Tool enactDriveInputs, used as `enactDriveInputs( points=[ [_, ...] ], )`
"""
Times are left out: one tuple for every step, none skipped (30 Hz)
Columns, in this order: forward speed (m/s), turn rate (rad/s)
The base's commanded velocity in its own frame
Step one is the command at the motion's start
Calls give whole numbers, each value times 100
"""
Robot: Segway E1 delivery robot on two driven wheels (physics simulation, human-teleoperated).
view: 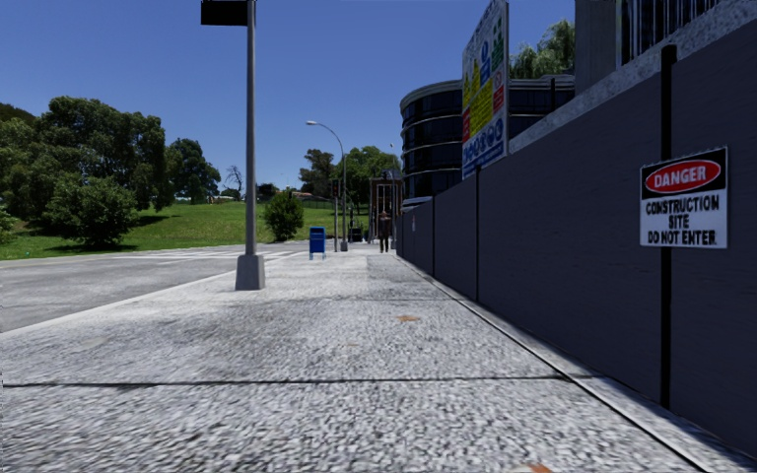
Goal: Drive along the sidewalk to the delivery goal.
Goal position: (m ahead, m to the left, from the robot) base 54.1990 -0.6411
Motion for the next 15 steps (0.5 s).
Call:
enactDriveInputs(
  points=[
    [200, 0],
    [200, 0],
    [200, 0],
    [200, 0],
    [200, 0],
    [200, 0],
    [200, 0],
    [200, 0],
    [200, 0],
    [200, 0],
    [200, 0],
    [200, 0],
    [200, 0],
    [200, 0],
    [200, 0]
  ],
)
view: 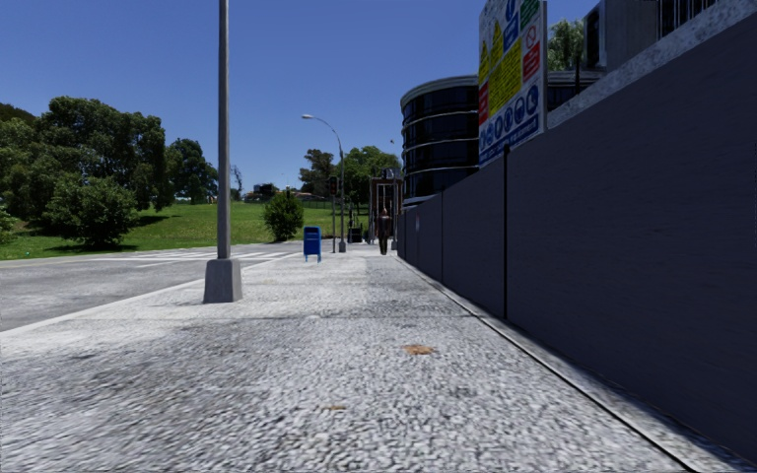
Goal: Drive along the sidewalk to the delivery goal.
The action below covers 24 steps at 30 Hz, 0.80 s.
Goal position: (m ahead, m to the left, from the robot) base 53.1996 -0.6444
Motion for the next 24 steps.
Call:
enactDriveInputs(
  points=[
    [200, 0],
    [200, 0],
    [200, 0],
    [200, 0],
    [200, 0],
    [200, 0],
    [200, 0],
    [200, 0],
    [200, 0],
    [200, 0],
    [200, 0],
    [200, 0],
    [200, 0],
    [200, 0],
    [200, 0],
    [200, 0],
    [200, 0],
    [200, 0],
    [200, 0],
    [200, 0],
    [200, 0],
    [200, 0],
    [200, 0],
    [200, 0]
  ],
)
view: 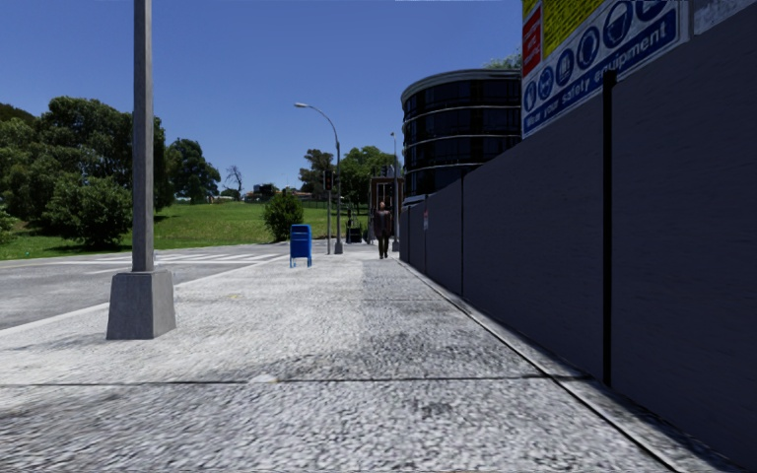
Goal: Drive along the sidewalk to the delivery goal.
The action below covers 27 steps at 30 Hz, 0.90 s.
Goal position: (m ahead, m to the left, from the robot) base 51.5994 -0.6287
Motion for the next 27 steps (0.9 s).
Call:
enactDriveInputs(
  points=[
    [200, 0],
    [200, 0],
    [200, 0],
    [200, 0],
    [200, 0],
    [200, 0],
    [200, 0],
    [200, 0],
    [200, 0],
    [200, 0],
    [200, 0],
    [200, 0],
    [200, 0],
    [200, 0],
    [200, 0],
    [200, 0],
    [200, 0],
    [200, 0],
    [200, 0],
    [200, 0],
    [200, 0],
    [200, 0],
    [200, 0],
    [200, 0],
    [200, 0],
    [200, 0],
    [200, 0]
  ],
)
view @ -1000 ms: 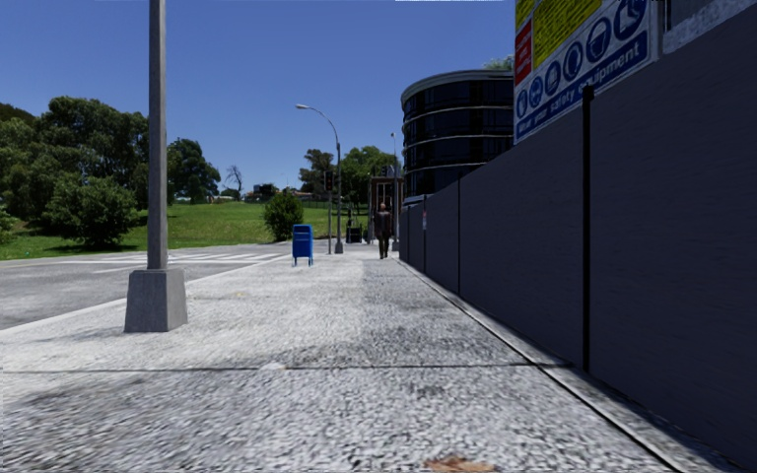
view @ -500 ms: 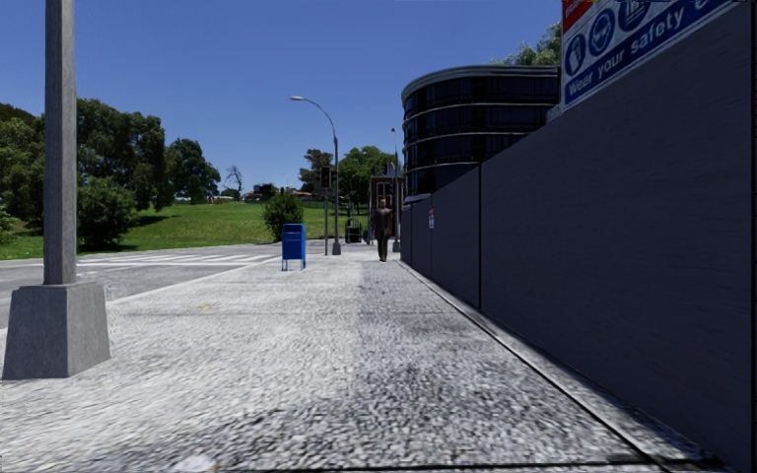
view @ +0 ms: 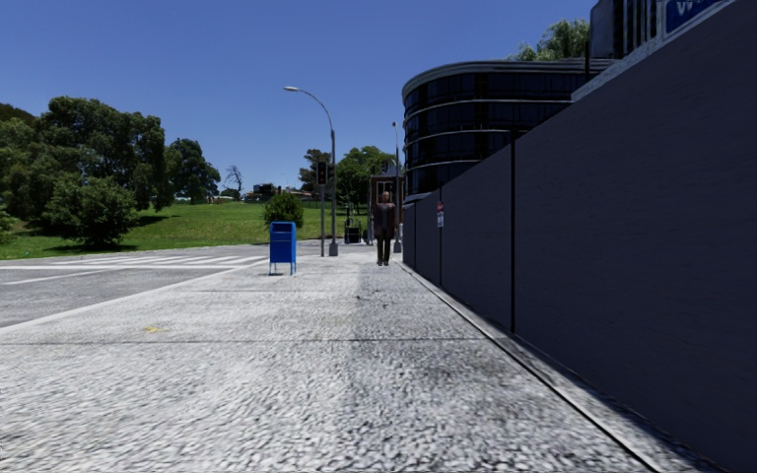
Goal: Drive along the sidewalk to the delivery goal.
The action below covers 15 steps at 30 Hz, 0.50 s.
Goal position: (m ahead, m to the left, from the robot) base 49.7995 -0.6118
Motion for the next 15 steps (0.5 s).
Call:
enactDriveInputs(
  points=[
    [200, 0],
    [200, 0],
    [200, 0],
    [200, 0],
    [200, 0],
    [200, 0],
    [200, 0],
    [200, 0],
    [200, 0],
    [200, 0],
    [200, 0],
    [200, 0],
    [200, 0],
    [200, 0],
    [200, 0]
  ],
)
